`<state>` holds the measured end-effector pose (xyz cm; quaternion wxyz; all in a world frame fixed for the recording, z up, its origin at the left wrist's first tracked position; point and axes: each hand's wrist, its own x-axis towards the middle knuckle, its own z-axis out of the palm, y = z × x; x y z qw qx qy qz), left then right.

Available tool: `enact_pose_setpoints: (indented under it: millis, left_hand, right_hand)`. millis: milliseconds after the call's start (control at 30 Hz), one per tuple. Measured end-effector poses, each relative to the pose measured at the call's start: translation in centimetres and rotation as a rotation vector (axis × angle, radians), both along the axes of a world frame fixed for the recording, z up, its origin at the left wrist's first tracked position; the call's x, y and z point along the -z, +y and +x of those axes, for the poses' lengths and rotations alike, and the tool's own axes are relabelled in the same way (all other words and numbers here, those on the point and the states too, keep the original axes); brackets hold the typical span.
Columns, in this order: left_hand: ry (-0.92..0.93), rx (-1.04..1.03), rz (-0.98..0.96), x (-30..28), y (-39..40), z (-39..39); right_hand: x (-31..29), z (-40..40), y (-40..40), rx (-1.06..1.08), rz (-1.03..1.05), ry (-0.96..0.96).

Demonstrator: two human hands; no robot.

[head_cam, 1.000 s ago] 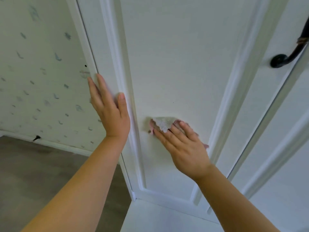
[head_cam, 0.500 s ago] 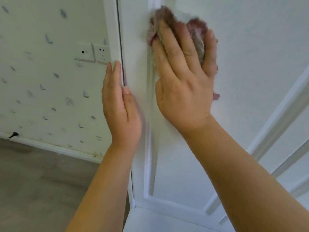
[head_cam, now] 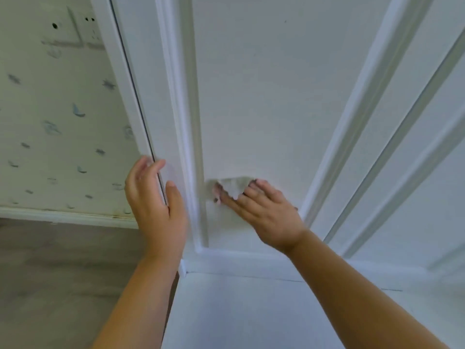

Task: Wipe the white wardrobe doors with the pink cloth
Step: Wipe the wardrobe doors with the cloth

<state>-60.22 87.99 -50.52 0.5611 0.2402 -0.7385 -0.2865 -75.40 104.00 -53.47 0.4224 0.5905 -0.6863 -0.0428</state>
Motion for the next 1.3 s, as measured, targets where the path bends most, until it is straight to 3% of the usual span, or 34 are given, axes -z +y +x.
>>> enact_pose_setpoints:
  millis: [133,267,400,533,700,967,1300]
  left_hand:
    - [0.041,-0.01,0.018,-0.3,0.9,-1.0]
    - [0.101,-0.014,0.057,2.1,1.4,-2.1]
    - [0.094,-0.069,0.201,6.1,1.2,-1.5]
    - [-0.084,-0.108,0.337,9.4,0.5,-0.1]
    - [-0.225,-0.138,0.399,12.0,0.8,1.1]
    - [-0.278,-0.188,0.441,13.7,1.5,0.8]
    - [-0.415,-0.13,0.442,17.1,4.0,1.9]
  right_hand:
    - [-9.7,-1.6,-1.9,-0.045,-0.614,0.046]
    - [-8.0,-0.3,-5.1,-0.019,-0.767,0.02]
    - [-3.3,0.9,-7.0,-0.081,-0.475,0.081]
    - [0.0,1.7,-8.0,-0.108,-0.293,0.056]
    - [6.5,2.0,-5.8,-0.113,0.042,0.09]
    - [13.9,3.1,-4.9,-0.02,0.548,0.292]
    - [15.9,0.9,-0.1,0.006,0.658,0.141]
